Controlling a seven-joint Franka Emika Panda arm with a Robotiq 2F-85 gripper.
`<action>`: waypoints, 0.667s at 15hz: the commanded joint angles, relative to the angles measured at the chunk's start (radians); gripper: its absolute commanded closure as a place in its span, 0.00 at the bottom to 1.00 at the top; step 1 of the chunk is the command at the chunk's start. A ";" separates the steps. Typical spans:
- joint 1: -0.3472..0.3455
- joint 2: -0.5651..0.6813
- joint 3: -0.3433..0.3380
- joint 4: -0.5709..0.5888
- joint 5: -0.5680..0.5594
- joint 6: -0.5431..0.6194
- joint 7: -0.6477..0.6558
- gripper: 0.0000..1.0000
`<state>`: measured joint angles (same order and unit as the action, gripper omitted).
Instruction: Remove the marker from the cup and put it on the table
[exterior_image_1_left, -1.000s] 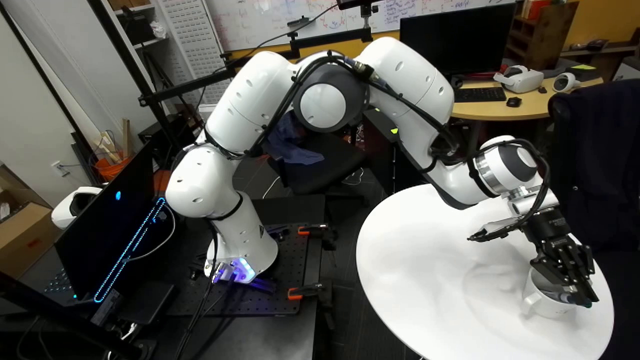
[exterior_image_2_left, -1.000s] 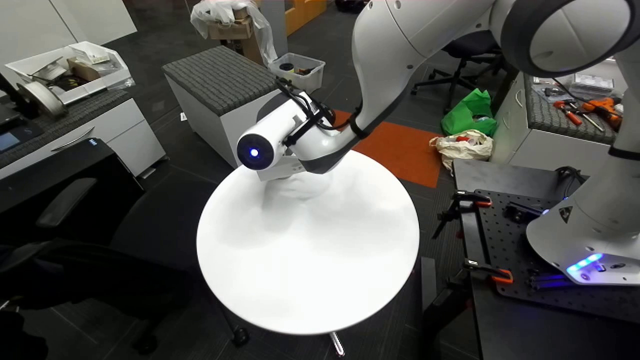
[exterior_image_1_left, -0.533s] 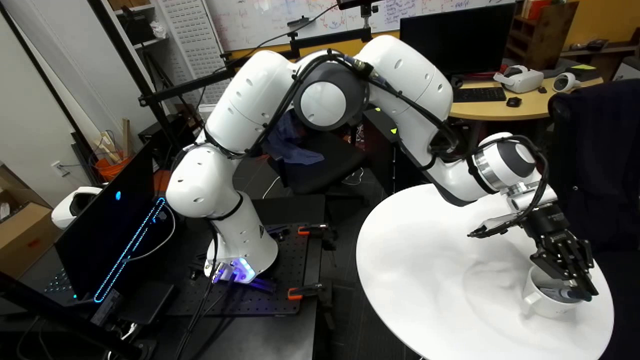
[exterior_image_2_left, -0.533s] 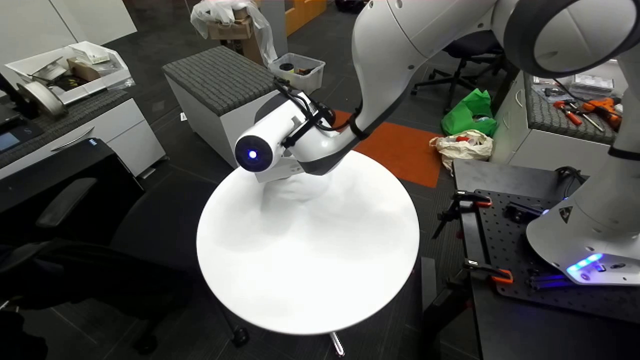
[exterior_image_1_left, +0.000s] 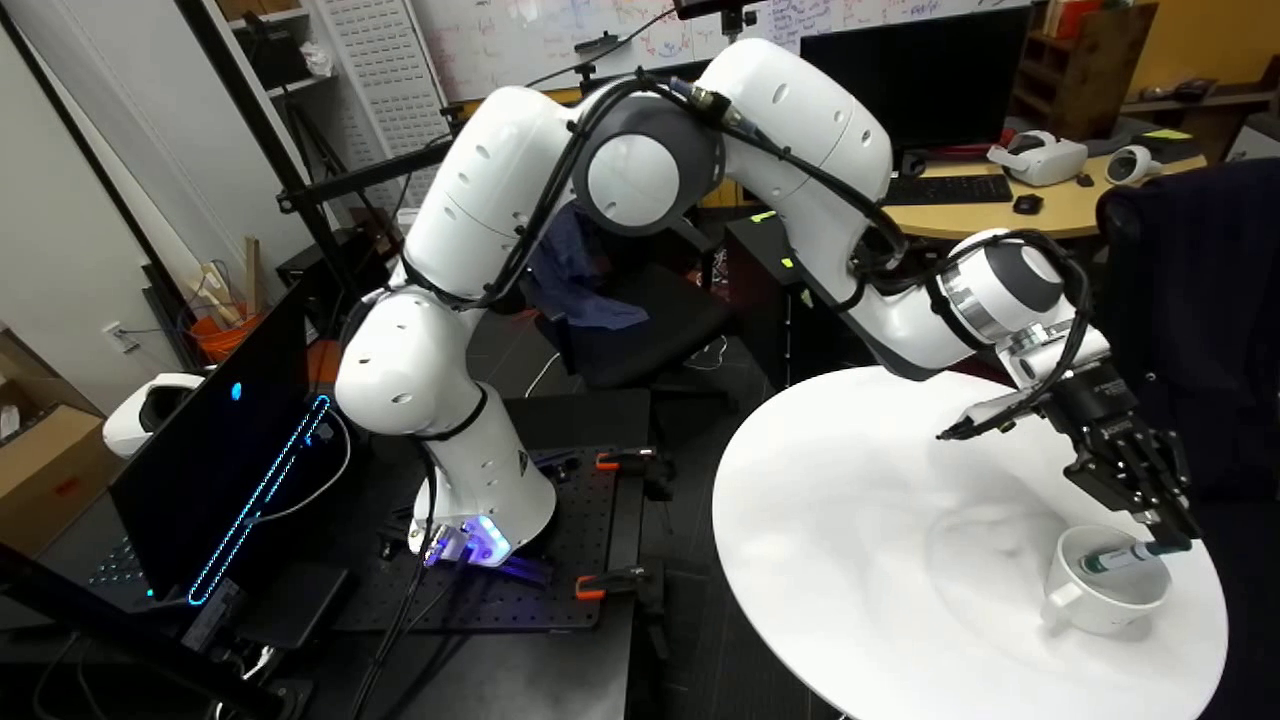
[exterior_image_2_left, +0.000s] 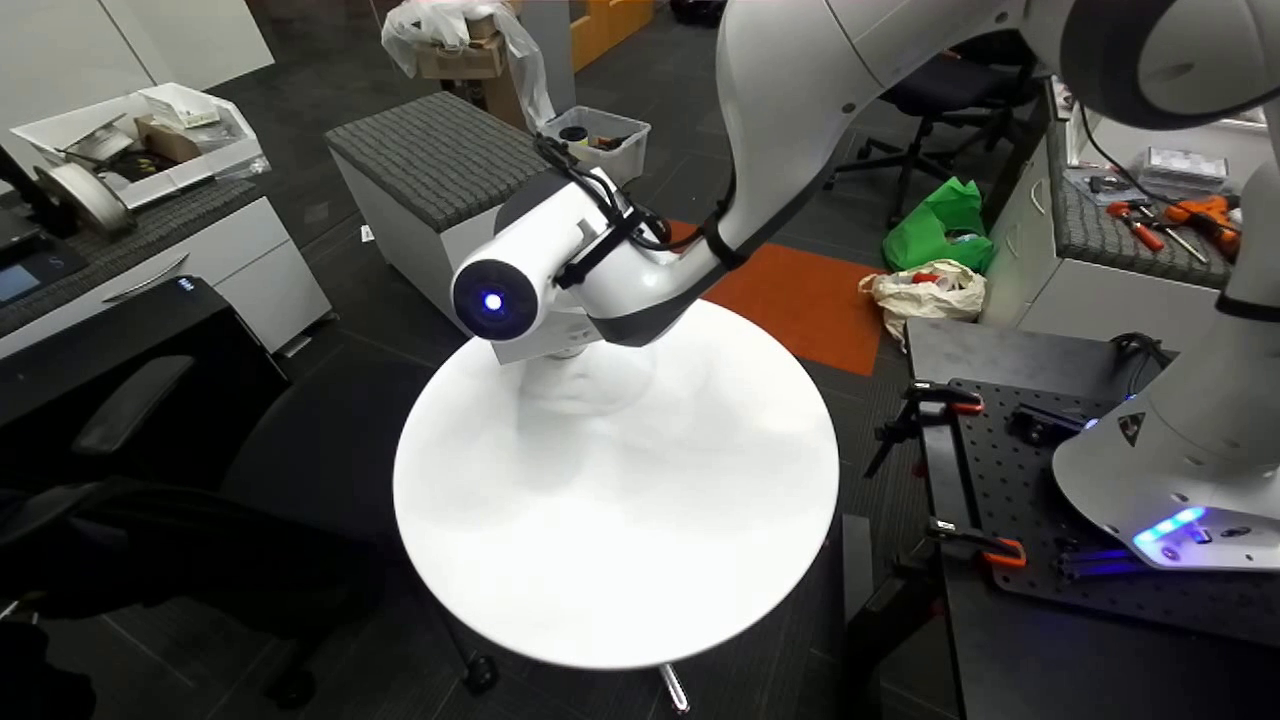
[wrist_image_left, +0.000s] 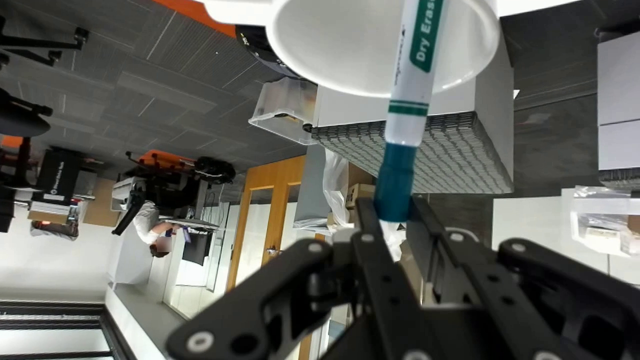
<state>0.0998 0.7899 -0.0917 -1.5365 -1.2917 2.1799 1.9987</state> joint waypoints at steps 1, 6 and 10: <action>0.004 -0.123 0.015 -0.125 -0.010 0.002 0.034 0.95; 0.007 -0.266 0.027 -0.267 -0.037 0.011 0.064 0.95; 0.008 -0.371 0.049 -0.360 -0.092 0.009 0.124 0.95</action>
<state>0.1030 0.5325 -0.0573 -1.7788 -1.3298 2.1809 2.0529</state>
